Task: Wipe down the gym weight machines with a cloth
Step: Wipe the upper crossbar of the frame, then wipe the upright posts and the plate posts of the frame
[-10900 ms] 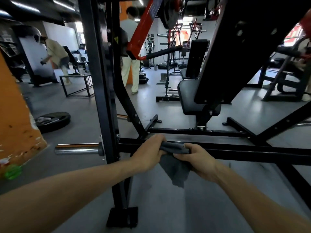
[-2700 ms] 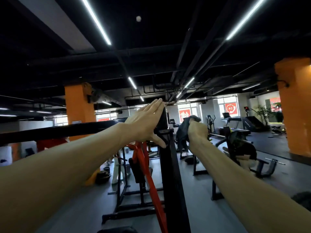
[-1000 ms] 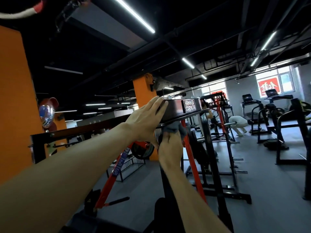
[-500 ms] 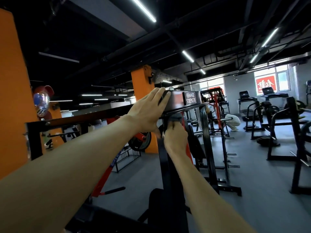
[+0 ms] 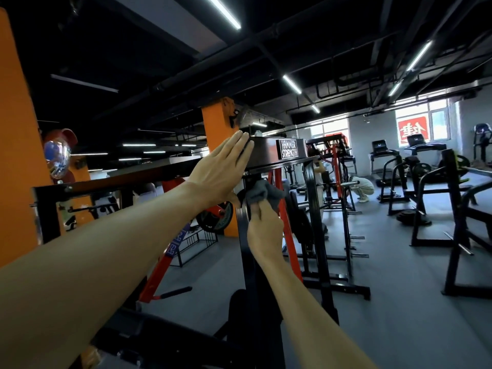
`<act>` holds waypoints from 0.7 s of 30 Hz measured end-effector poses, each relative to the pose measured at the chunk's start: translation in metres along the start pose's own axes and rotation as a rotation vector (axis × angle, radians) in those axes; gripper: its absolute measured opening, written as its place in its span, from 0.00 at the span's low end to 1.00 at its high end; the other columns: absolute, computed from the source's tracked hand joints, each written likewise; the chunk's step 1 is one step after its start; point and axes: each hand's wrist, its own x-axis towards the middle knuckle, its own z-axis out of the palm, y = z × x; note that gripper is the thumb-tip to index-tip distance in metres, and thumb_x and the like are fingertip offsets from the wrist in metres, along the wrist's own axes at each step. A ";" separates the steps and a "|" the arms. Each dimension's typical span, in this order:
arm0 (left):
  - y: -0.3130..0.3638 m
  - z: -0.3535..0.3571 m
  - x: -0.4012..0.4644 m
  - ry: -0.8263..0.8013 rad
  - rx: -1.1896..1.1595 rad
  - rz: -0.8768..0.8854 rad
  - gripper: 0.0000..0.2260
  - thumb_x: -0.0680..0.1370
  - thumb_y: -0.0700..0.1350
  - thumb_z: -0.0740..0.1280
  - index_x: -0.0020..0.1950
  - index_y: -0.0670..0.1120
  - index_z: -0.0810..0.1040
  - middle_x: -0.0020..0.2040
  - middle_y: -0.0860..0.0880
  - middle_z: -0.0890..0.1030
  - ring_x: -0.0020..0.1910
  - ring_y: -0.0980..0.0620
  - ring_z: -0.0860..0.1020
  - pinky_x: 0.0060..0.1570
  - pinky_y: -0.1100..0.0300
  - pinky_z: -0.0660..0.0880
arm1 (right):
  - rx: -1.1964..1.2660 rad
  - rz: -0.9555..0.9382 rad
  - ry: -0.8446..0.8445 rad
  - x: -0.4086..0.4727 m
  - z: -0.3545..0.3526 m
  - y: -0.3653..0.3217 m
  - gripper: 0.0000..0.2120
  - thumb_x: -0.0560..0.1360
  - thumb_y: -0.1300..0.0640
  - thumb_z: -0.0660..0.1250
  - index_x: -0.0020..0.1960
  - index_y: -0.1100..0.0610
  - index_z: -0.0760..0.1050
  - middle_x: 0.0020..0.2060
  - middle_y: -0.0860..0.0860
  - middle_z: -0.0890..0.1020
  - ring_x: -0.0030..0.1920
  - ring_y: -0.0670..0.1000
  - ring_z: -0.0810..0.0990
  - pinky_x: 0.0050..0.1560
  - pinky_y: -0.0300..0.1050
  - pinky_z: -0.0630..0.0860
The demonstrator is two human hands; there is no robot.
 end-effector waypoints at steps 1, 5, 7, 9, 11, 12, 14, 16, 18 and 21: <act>0.002 0.000 -0.005 0.031 0.053 0.008 0.53 0.76 0.64 0.69 0.80 0.34 0.39 0.82 0.34 0.44 0.82 0.38 0.43 0.80 0.46 0.42 | 0.044 0.041 -0.032 -0.007 -0.005 0.004 0.11 0.86 0.52 0.56 0.53 0.51 0.76 0.46 0.50 0.79 0.49 0.50 0.79 0.45 0.42 0.72; 0.031 0.007 -0.034 0.053 0.188 0.201 0.32 0.85 0.45 0.51 0.80 0.34 0.36 0.81 0.34 0.40 0.81 0.37 0.40 0.80 0.44 0.45 | 0.702 0.448 -0.023 -0.026 -0.033 0.014 0.13 0.85 0.58 0.58 0.65 0.59 0.76 0.56 0.51 0.82 0.53 0.49 0.80 0.54 0.42 0.76; 0.046 0.017 -0.048 0.048 0.239 0.341 0.29 0.84 0.42 0.47 0.80 0.34 0.38 0.81 0.34 0.41 0.81 0.37 0.41 0.80 0.44 0.42 | 0.918 0.643 -0.006 -0.030 -0.050 0.022 0.12 0.85 0.60 0.58 0.64 0.63 0.75 0.61 0.55 0.78 0.60 0.54 0.79 0.62 0.47 0.74; 0.069 0.027 -0.066 0.008 0.258 0.428 0.31 0.85 0.46 0.50 0.80 0.34 0.38 0.81 0.35 0.41 0.81 0.38 0.41 0.79 0.44 0.40 | 1.045 0.787 0.032 -0.039 -0.068 0.047 0.09 0.85 0.59 0.60 0.58 0.62 0.77 0.64 0.57 0.79 0.59 0.57 0.80 0.67 0.51 0.73; 0.096 0.036 -0.083 -0.080 0.241 0.494 0.33 0.85 0.50 0.53 0.81 0.35 0.39 0.81 0.35 0.41 0.81 0.38 0.42 0.80 0.43 0.40 | 1.041 0.867 0.096 -0.054 -0.083 0.079 0.09 0.84 0.58 0.61 0.58 0.62 0.77 0.63 0.59 0.80 0.56 0.58 0.80 0.67 0.55 0.74; 0.111 0.041 -0.093 -0.115 0.226 0.532 0.34 0.84 0.52 0.53 0.81 0.35 0.41 0.82 0.36 0.42 0.82 0.39 0.42 0.80 0.42 0.40 | 1.011 0.899 0.120 -0.066 -0.090 0.096 0.10 0.84 0.58 0.62 0.60 0.62 0.77 0.62 0.59 0.80 0.56 0.59 0.81 0.66 0.57 0.75; 0.141 0.049 -0.109 -0.176 0.213 0.593 0.37 0.83 0.58 0.55 0.81 0.36 0.44 0.82 0.37 0.44 0.82 0.39 0.43 0.79 0.41 0.38 | 0.940 0.934 0.152 -0.085 -0.100 0.125 0.11 0.84 0.57 0.63 0.61 0.61 0.77 0.59 0.58 0.81 0.56 0.58 0.81 0.64 0.58 0.76; 0.171 0.059 -0.124 -0.237 0.172 0.653 0.39 0.82 0.63 0.57 0.82 0.38 0.47 0.83 0.38 0.46 0.82 0.39 0.44 0.78 0.40 0.35 | 0.813 0.912 0.151 -0.107 -0.108 0.151 0.10 0.84 0.57 0.61 0.58 0.61 0.78 0.55 0.57 0.82 0.51 0.55 0.82 0.56 0.53 0.79; 0.198 0.067 -0.139 -0.282 0.153 0.693 0.38 0.82 0.63 0.58 0.83 0.41 0.50 0.83 0.39 0.49 0.82 0.39 0.45 0.76 0.39 0.33 | 0.636 0.852 0.174 -0.132 -0.114 0.171 0.11 0.85 0.59 0.60 0.59 0.62 0.78 0.49 0.58 0.82 0.46 0.55 0.82 0.44 0.47 0.77; 0.230 0.081 -0.157 -0.356 0.110 0.734 0.33 0.83 0.59 0.57 0.83 0.43 0.53 0.83 0.41 0.50 0.82 0.39 0.45 0.78 0.39 0.35 | 0.169 0.645 0.088 -0.171 -0.115 0.198 0.14 0.85 0.56 0.59 0.45 0.57 0.78 0.37 0.59 0.78 0.39 0.56 0.78 0.38 0.44 0.68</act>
